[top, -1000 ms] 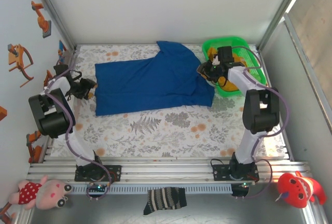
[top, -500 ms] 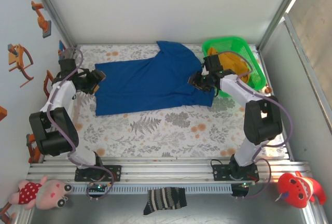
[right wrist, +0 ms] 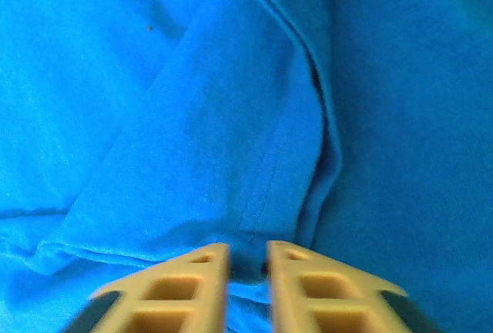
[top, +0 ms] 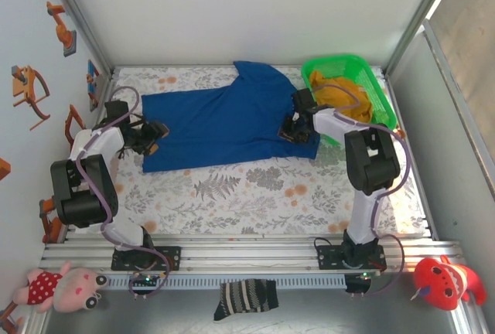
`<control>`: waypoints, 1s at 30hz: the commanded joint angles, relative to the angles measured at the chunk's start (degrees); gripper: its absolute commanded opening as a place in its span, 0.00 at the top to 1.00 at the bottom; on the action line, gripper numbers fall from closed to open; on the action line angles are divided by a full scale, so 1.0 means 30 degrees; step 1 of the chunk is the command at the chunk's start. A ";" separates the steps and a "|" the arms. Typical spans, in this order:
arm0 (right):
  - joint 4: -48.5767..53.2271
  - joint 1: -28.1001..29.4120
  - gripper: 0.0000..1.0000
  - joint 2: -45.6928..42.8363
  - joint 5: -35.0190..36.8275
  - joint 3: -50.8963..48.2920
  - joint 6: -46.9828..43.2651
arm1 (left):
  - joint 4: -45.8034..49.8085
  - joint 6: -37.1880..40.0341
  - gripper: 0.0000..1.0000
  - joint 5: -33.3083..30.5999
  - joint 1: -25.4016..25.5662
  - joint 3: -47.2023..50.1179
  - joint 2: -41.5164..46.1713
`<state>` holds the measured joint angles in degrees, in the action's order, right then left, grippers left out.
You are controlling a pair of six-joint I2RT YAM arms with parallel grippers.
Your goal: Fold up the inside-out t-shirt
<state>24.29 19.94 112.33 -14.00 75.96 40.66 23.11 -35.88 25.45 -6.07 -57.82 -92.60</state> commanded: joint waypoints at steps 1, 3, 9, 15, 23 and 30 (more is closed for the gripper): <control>0.0106 0.0103 1.00 0.0260 0.0074 0.0685 0.0269 | -0.0211 -0.0244 0.39 -0.0014 0.0087 -0.0039 -0.0116; -0.0079 0.0097 1.00 0.0180 -0.0162 0.0753 0.0360 | -0.0262 -0.0257 0.40 0.0010 0.0075 -0.0053 -0.0123; -0.0568 0.0110 1.00 -0.0371 -0.0919 0.1843 0.0943 | -0.0342 -0.0347 0.40 0.0246 0.0100 -0.0149 0.0035; -0.0276 0.0094 1.00 0.1605 -0.1772 0.5256 0.1542 | -0.0463 -0.0434 0.40 0.0378 0.0145 -0.0179 -0.0043; -0.3305 0.0088 0.58 0.2784 -0.4822 0.6804 0.0694 | -0.0935 -0.0754 0.40 0.0628 0.0266 -0.0210 -0.0493; 0.0026 -0.0180 0.57 -0.3788 -0.0443 0.1491 -0.1332 | 0.0794 -0.0646 0.39 -0.0287 -0.0375 -0.0461 0.1205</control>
<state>19.92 19.90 109.82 -21.93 84.47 40.29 22.24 -37.32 25.65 -6.17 -58.17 -92.51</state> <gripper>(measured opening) 0.429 0.609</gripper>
